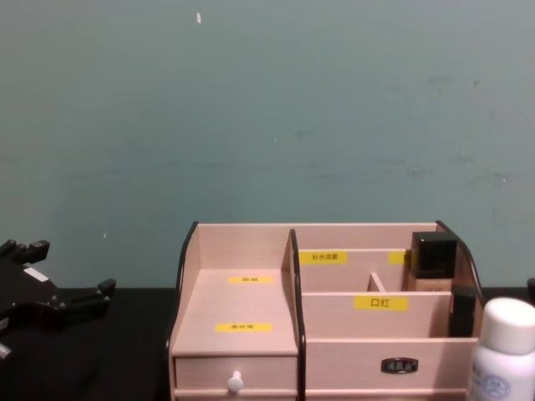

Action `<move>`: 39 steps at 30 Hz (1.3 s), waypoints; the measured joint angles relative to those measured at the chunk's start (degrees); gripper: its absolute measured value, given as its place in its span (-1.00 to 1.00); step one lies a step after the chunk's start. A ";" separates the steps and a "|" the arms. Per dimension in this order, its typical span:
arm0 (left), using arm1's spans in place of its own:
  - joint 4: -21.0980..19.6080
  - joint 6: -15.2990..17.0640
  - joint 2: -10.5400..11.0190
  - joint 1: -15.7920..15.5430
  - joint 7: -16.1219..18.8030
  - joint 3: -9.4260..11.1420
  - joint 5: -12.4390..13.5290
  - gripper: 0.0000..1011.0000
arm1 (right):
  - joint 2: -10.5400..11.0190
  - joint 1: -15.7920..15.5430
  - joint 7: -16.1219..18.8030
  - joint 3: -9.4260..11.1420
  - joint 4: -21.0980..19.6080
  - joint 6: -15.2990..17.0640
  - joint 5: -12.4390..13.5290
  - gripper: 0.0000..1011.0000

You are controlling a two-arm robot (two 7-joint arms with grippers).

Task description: Pick up the facial cleanser and watermelon frost from the table and place them into the tiered storage box.

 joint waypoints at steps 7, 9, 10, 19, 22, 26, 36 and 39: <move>0.00 0.00 0.00 0.00 0.00 0.00 0.00 1.00 | 2.14 -2.93 0.76 1.53 -6.28 2.72 0.29 0.98; 0.00 0.00 0.00 0.00 0.00 0.00 0.00 1.00 | 2.85 -4.28 0.86 2.34 -8.92 4.01 0.29 0.98; 0.00 0.00 0.00 0.00 0.00 0.00 0.00 1.00 | 2.98 -4.58 0.90 2.51 -9.56 4.30 0.32 0.98; 0.00 0.00 0.00 0.00 0.00 0.00 0.00 1.00 | 4.22 -8.75 2.44 4.12 -16.35 6.23 1.02 0.98; 0.00 0.00 0.00 0.00 0.00 0.00 0.00 1.00 | 4.27 -9.96 2.91 4.68 -17.82 6.17 1.51 0.98; 0.00 0.00 0.00 0.00 0.00 0.00 0.00 1.00 | 4.21 -11.97 4.17 5.03 -19.99 5.96 2.20 0.98; 0.00 0.00 0.00 0.00 0.00 0.00 0.00 1.00 | 2.78 -14.48 7.47 5.05 -21.47 5.60 4.12 0.98; 0.00 0.00 0.00 0.00 0.00 0.00 0.00 1.00 | 2.18 -14.83 7.97 5.30 -21.14 5.82 4.48 0.98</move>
